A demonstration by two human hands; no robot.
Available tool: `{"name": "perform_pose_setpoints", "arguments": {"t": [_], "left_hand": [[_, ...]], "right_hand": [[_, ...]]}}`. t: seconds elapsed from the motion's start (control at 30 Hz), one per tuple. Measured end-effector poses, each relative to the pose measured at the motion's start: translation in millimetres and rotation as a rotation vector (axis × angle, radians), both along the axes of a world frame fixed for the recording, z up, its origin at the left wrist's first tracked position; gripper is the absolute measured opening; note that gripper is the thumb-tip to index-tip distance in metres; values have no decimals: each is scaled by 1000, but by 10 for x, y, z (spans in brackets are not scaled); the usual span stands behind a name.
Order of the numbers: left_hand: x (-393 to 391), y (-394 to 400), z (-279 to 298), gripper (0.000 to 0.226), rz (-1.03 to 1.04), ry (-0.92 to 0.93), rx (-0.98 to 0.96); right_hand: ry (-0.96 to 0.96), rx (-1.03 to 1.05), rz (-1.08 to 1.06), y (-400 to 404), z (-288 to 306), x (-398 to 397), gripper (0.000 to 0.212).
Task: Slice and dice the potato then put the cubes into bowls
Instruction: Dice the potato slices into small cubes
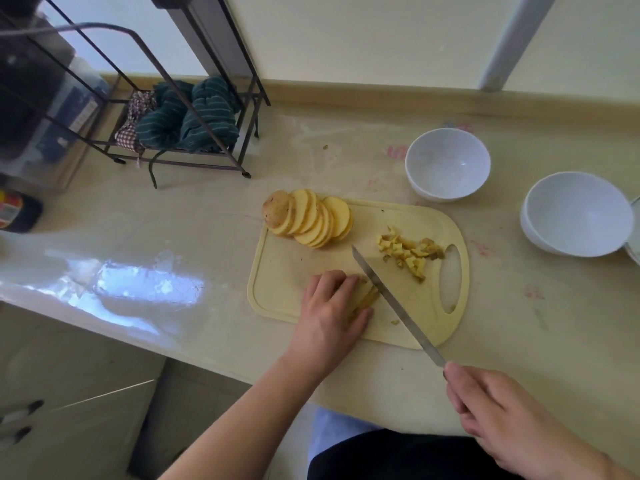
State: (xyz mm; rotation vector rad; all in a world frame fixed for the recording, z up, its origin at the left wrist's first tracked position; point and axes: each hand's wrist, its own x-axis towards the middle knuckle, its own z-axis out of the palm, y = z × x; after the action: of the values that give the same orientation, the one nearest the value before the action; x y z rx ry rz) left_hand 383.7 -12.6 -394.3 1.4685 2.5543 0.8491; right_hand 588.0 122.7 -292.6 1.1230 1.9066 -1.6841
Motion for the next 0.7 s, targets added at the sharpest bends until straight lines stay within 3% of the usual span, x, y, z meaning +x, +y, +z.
{"name": "perform_pose_setpoints", "arguments": {"t": [0.13, 0.47, 0.7], "left_hand": [[85, 27, -20, 46, 41, 7, 2], [220, -86, 21, 71, 213, 200, -342], [147, -96, 232, 59, 131, 251, -376]], "right_hand": [[7, -31, -24, 104, 17, -1, 64], [10, 13, 67, 164, -34, 6, 66], [-5, 20, 47, 194, -46, 33, 69]]}}
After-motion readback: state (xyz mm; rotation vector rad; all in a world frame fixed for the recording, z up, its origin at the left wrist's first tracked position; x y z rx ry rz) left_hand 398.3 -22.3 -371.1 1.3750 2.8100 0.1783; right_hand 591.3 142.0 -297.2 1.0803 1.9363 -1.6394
